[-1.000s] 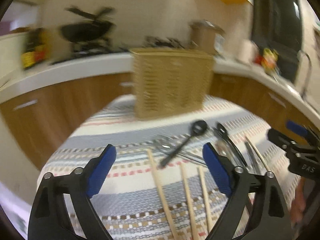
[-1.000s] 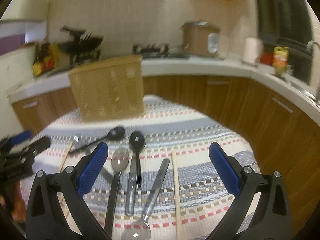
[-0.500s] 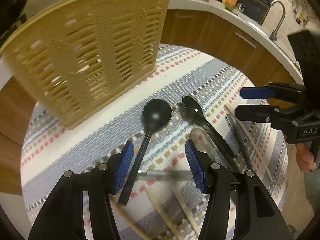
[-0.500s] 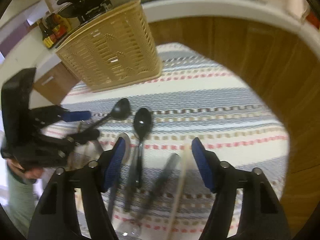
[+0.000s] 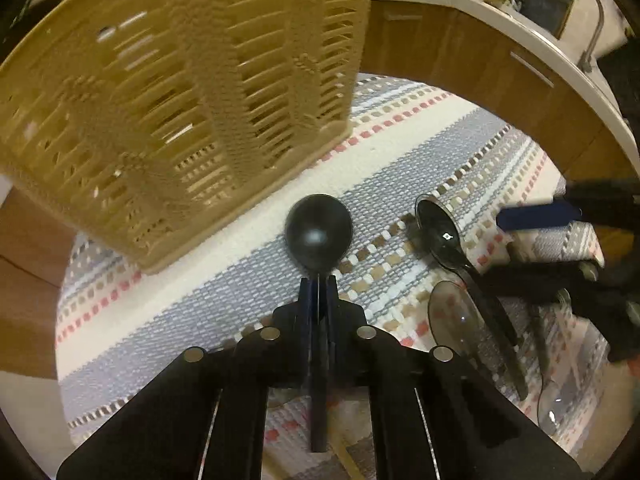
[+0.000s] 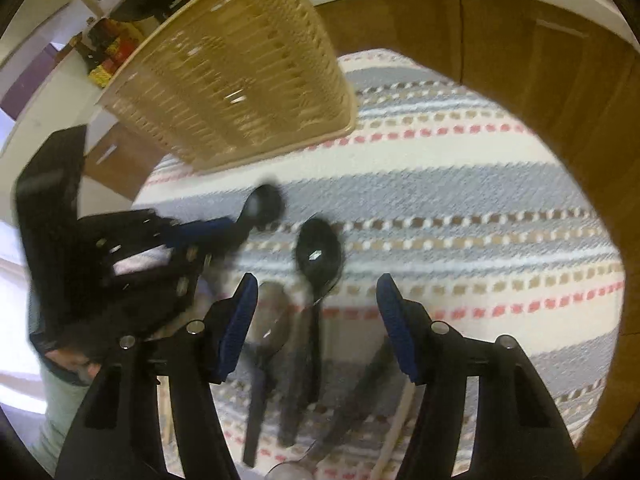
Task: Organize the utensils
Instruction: 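Grasp a black plastic spoon with the left tool while the right tool grasps a clear spoon, then lift the black spoon with the left tool while the right tool lifts the clear spoon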
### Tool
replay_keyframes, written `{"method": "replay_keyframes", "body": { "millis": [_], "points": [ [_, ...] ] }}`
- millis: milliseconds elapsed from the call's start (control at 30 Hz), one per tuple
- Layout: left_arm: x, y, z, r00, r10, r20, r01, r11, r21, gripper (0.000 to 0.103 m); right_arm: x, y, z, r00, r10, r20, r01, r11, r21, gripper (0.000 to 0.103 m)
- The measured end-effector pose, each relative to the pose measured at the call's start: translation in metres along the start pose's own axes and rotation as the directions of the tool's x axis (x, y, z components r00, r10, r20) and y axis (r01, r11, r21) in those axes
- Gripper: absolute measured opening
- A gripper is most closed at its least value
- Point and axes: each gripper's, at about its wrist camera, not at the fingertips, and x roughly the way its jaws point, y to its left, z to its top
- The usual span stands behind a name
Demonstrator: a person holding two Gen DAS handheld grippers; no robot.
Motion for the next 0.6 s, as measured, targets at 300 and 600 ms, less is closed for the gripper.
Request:
{"method": "replay_keyframes", "body": {
  "millis": [300, 600],
  "points": [
    [-0.041, 0.022, -0.020, 0.987, -0.105, 0.122, 0.122, 0.983, -0.137, 0.004, 0.017, 0.028, -0.010, 0.998, 0.017, -0.062, -0.019, 0.999, -0.031, 0.045],
    [-0.082, 0.053, -0.082, 0.989, -0.037, 0.145, 0.076, 0.959, -0.272, 0.004, 0.040, 0.052, -0.004, 0.992, -0.075, -0.100, 0.069, 0.996, -0.063, 0.045]
  ]
}}
